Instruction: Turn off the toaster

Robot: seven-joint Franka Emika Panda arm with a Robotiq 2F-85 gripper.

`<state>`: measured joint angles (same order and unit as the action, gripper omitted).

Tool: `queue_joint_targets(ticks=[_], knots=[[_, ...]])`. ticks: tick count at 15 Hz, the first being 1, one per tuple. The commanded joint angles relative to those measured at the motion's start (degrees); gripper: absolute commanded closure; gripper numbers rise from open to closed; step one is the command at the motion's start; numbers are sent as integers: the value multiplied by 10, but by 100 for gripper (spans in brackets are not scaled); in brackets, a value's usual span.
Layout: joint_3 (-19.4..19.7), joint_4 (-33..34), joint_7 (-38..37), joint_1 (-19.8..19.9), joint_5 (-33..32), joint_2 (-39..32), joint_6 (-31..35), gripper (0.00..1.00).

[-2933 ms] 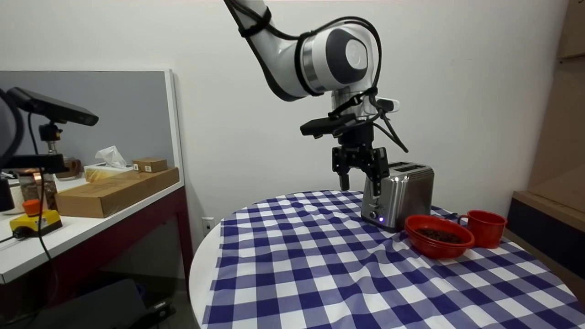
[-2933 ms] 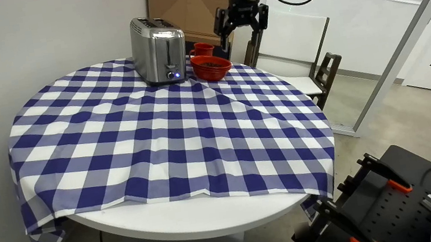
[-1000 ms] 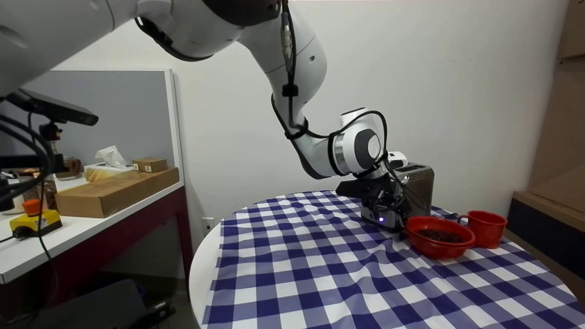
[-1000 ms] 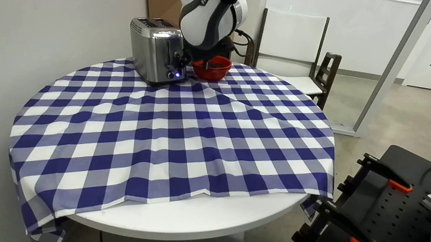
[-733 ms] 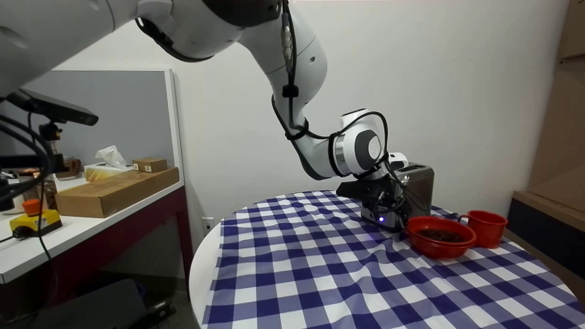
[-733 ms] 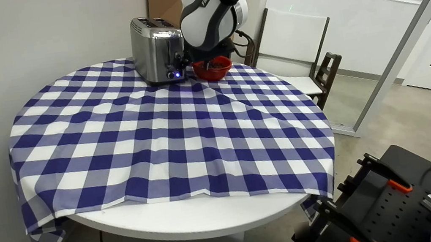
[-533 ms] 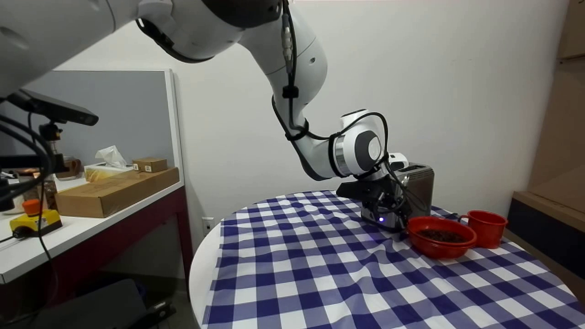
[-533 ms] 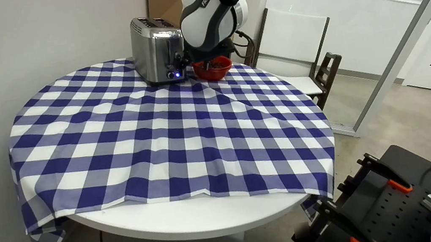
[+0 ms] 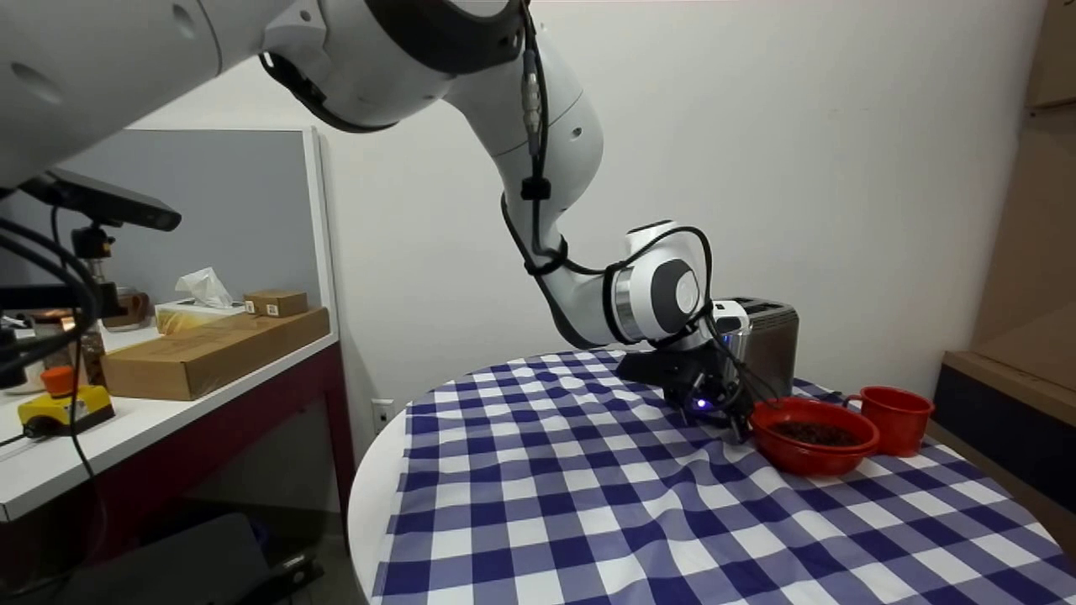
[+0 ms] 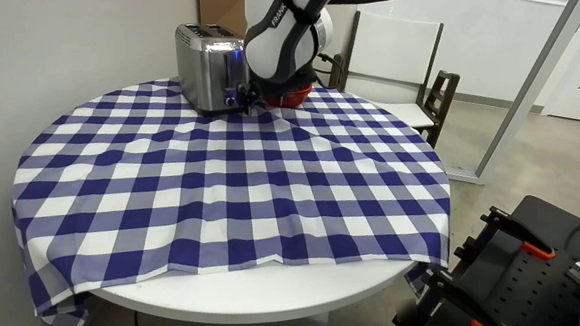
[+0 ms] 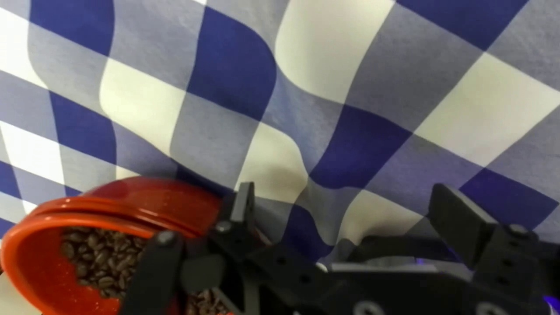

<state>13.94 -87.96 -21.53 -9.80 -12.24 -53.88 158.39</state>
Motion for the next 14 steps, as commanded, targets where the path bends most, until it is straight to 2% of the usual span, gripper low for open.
queue_joint_targets(ticks=[1,9,14], knots=[[15,23,-10,-11,14,-22,10,0],[10,31,-9,-11,30,-19,22,0],[22,34,-19,-19,37,-29,56,0]])
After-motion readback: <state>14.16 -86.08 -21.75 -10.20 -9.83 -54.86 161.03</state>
